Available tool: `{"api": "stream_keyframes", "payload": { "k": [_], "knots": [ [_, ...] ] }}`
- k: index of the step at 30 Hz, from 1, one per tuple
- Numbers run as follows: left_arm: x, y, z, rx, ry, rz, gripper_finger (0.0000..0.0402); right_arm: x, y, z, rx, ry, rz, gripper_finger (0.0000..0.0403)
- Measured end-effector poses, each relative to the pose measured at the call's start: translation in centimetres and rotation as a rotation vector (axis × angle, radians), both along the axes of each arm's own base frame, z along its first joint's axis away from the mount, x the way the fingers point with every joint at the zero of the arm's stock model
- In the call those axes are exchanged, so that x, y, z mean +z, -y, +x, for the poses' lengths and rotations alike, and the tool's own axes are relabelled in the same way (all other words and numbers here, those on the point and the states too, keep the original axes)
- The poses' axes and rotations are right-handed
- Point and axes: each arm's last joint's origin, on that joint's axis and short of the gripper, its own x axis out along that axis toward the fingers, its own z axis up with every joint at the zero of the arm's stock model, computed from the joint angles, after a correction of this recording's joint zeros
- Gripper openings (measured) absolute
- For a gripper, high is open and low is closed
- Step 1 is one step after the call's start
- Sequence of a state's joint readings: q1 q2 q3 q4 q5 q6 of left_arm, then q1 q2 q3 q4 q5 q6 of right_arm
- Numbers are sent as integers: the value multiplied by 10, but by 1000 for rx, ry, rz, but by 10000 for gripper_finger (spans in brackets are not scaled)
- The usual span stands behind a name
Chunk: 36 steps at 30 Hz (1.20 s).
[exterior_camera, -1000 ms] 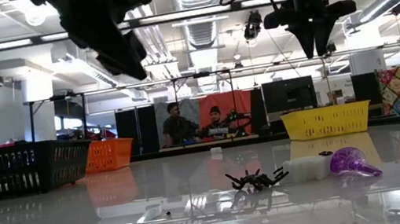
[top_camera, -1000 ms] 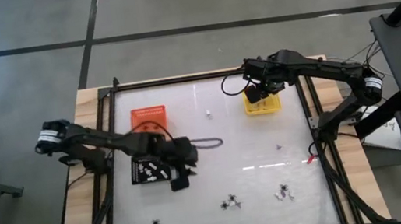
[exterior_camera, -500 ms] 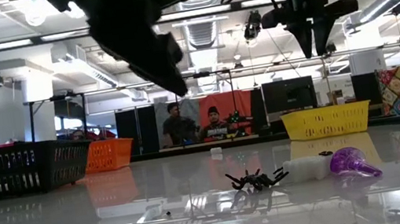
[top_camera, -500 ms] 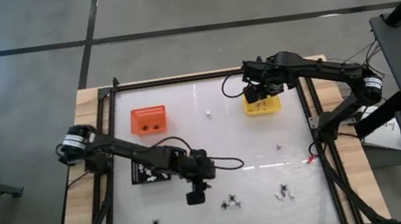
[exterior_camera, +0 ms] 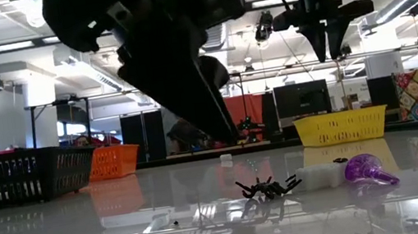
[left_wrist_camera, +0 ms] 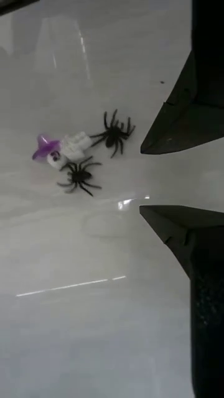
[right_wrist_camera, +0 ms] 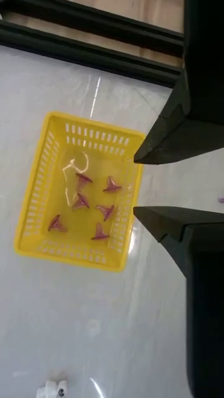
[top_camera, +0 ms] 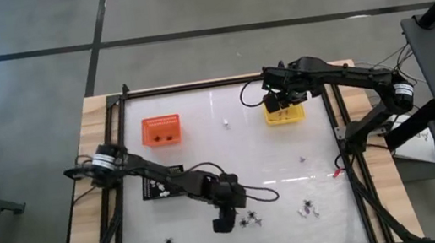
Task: Sort Halloween decoration
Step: Put the black spider toy into the orange bin
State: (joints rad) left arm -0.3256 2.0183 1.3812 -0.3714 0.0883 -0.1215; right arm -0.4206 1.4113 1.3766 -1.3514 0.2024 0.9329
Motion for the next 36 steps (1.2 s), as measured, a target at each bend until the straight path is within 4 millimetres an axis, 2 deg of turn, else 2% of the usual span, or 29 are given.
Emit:
{"api": "stream_keyframes", "payload": {
  "k": [4,11,25,29,36],
  "knots": [
    [-12,12,7,-31,-21,1,125,0,0,0,0,-1,0,105],
    [-18,30,18,-96,-11,-9,125,0,-5,2,23,-2,-2,109],
    [-39,32,25,-101,-41,5,119,0,-22,9,94,-5,0,109],
    [-41,32,25,-125,-47,24,94,0,-25,10,103,-7,-4,107],
    [-43,30,22,-150,-73,48,12,0,-25,10,103,-8,-6,107]
  ]
}}
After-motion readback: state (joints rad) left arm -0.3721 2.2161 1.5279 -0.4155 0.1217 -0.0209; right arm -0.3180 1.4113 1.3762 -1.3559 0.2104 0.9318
